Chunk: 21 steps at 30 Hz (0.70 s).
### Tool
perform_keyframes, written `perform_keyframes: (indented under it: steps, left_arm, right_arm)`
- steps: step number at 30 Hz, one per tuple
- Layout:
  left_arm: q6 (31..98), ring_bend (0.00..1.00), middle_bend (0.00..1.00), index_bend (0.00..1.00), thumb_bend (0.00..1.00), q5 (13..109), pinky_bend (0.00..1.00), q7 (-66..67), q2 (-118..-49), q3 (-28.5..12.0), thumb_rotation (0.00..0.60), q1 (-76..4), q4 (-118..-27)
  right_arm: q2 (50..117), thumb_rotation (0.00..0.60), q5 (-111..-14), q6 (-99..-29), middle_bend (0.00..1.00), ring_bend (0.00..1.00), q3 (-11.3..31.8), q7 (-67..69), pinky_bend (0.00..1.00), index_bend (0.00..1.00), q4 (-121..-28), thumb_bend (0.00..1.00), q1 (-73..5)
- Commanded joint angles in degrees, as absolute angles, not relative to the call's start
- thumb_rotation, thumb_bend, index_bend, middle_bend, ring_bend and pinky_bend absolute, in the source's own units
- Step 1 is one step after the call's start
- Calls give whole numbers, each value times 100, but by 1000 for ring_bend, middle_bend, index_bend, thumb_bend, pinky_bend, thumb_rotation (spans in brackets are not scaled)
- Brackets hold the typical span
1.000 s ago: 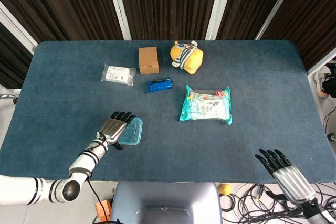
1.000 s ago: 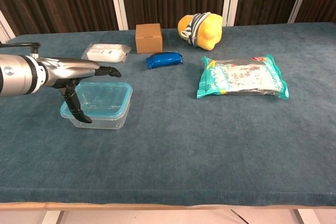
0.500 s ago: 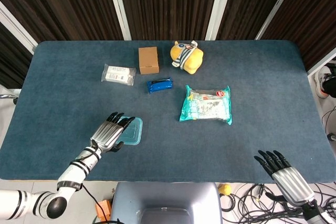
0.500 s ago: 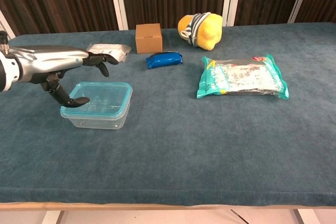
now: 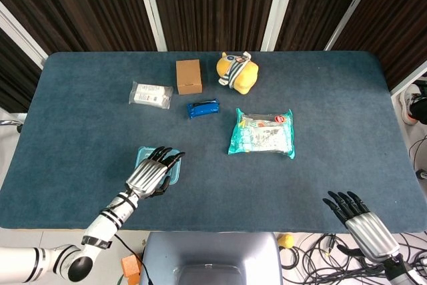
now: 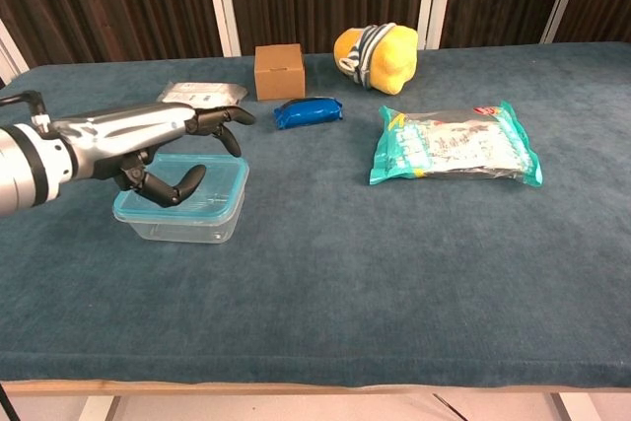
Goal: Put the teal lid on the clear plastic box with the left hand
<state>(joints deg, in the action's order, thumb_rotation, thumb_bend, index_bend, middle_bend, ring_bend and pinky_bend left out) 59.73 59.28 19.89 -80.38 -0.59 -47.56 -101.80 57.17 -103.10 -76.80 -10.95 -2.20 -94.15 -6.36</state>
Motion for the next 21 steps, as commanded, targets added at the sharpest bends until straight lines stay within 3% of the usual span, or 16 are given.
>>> perform_keyframes:
  steps: [1,21]
  left_arm:
    - [5853,0,194,0,676,5737,0,2158,-8060,-100,600,-4768,-10139]
    - [5526,0,192,0,653,5080,0,2673,-8056,-227,600,-4845,-10143]
  right_arm:
    - [5699,600,-10307,-7702,0,0,-1090,-177,0,0,-9404,26,-636]
    - [5675,600,-10338,-7724,0,0,-1098,-148,0,0,-9412,26,-635]
